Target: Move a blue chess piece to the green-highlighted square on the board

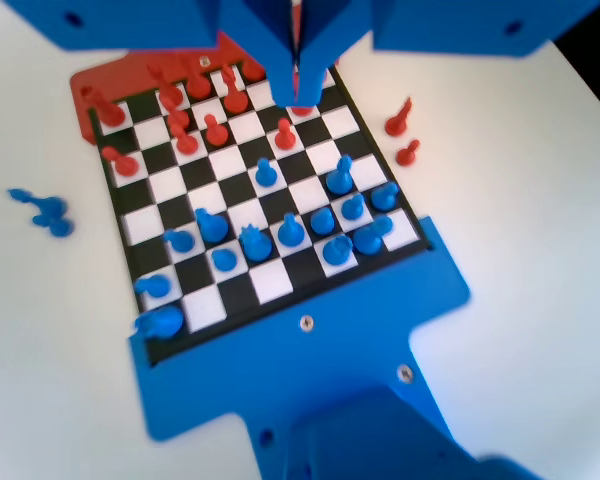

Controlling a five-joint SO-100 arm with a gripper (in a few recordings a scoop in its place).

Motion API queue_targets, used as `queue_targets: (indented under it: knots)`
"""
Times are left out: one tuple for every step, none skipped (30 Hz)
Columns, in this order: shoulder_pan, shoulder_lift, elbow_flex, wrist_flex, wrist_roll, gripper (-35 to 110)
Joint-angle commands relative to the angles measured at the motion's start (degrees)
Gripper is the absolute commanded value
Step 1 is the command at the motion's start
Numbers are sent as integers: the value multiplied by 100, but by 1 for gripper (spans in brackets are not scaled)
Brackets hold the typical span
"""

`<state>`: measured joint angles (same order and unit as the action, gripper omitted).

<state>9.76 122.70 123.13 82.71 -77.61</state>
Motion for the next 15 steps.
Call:
queue_targets:
  knots:
    - [79,97,114,-325,-53,4]
    - [62,97,193,-457,-44,4]
    - [53,97,264,-562,-44,4]
    - [35,97,325,-650,-44,4]
    - [26,97,396,-756,-44,4]
    - [18,97,483,-826,-62,5]
    - [18,97,527,-870,-79,5]
    - [35,97,562,-896,-88,5]
    - [53,97,615,-958,-105,5]
    - [97,88,694,-1037,-132,5]
    - [132,53,756,-1090,-185,5]
    - [193,26,870,-1204,-255,5]
    - [220,18,967,-1283,-308,6]
    - [237,18,1072,-1371,-360,6]
    - [237,0,1160,-1468,-387,6]
